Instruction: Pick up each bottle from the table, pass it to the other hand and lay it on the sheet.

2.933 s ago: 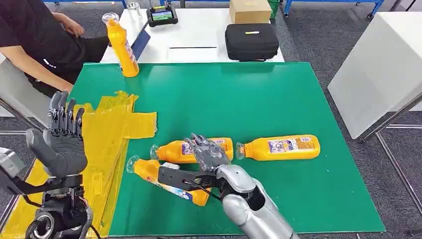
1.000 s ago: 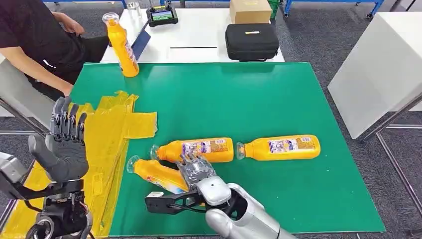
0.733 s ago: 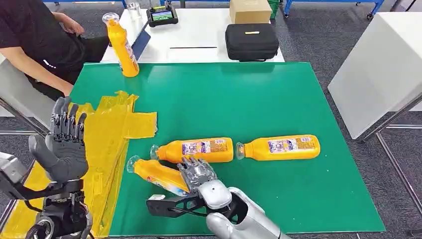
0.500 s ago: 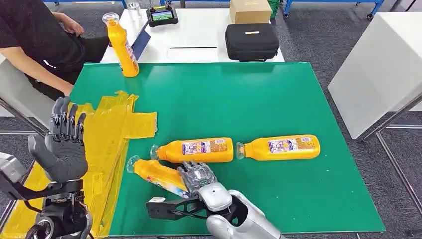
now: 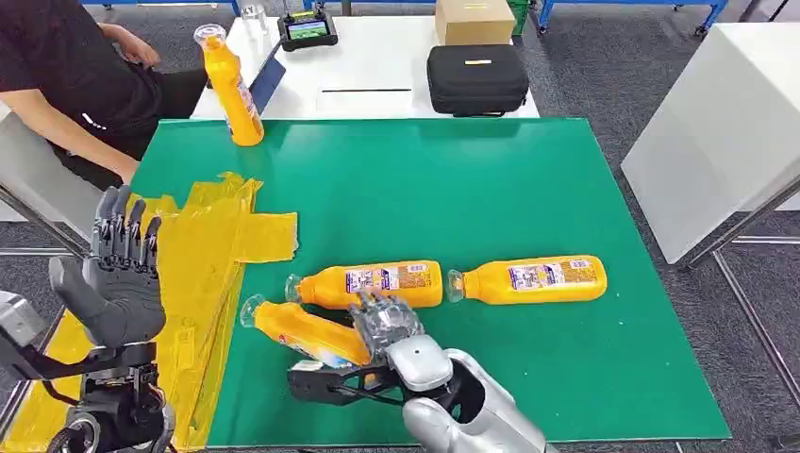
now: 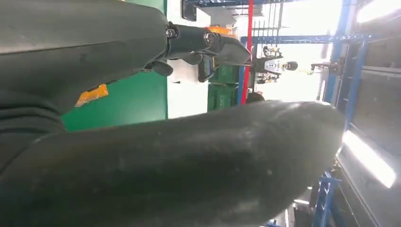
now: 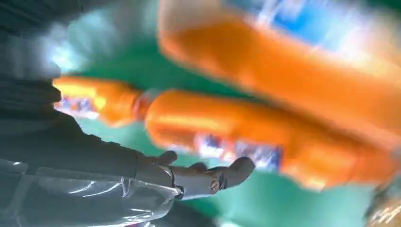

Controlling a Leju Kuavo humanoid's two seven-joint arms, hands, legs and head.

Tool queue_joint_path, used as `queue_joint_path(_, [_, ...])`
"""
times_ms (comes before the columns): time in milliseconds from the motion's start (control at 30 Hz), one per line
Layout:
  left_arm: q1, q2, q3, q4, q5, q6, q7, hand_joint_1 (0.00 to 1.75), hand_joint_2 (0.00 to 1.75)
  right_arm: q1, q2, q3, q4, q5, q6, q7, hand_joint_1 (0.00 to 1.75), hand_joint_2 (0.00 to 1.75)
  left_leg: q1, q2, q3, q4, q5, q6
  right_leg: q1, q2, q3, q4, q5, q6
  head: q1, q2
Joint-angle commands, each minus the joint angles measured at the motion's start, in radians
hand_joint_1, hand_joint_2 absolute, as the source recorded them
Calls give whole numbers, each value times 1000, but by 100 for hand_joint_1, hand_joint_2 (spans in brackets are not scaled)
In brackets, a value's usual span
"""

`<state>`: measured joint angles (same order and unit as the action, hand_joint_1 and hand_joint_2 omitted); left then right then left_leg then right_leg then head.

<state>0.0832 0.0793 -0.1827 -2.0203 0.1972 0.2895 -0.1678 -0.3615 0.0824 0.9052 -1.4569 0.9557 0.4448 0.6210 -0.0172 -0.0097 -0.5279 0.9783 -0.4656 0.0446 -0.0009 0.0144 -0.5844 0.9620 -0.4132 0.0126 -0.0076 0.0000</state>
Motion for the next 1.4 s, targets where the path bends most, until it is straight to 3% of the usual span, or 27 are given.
queue_joint_path(33, [-7, -32, 10, 2, -9, -5, 8, 0, 0, -22, -50, -10, -39, 30, -4, -9, 0, 175, 1, 0, 2, 0, -1, -3, 0, -2, 3, -1, -1, 1, 0, 0])
queue_joint_path(700, [-7, -32, 10, 2, -9, -5, 8, 0, 0, -22, -50, -10, -39, 30, -4, -9, 0, 175, 1, 0, 1, 0, -1, -2, 1, -1, 2, -1, -1, 0, 0, 0])
queue_joint_path(967, [-58, -60, 15, 40, -14, -23, 36, 0, 0, -40, -40, 20, 140, 30, 2, -27, 0, 175, 1, -1, 3, -1, 0, -3, 1, -2, 4, -1, -1, 0, 0, 0])
queue_joint_path(1100, [-52, -67, 31, 35, -12, -22, 37, 0, 0, -24, -60, 1, 148, 3, -13, -56, 0, 175, 1, -1, 3, -1, 0, -2, 0, -2, 4, -2, 0, 0, 0, 0])
queue_joint_path(1167, [-74, -76, 14, 61, -11, -45, 44, 0, 0, -41, 13, -33, 398, 0, -145, -123, 0, 175, 1, -1, 3, -1, 0, -2, 1, -2, 4, -2, 0, 0, 0, 0])
queue_joint_path(1267, [-67, -66, 8, 70, -21, -36, 37, 0, 0, -42, 29, -31, 501, -1, -191, -204, 0, 175, 1, 0, 5, -3, 0, -3, 1, -1, 6, -3, 0, 0, 0, 0])
queue_joint_path(1400, [-59, -63, 9, 70, -18, -35, 33, 0, 0, -31, 22, -30, 513, 3, -206, -215, 0, 175, 1, 0, 5, -2, -1, -4, 1, -2, 6, -3, -1, 0, -1, 0])
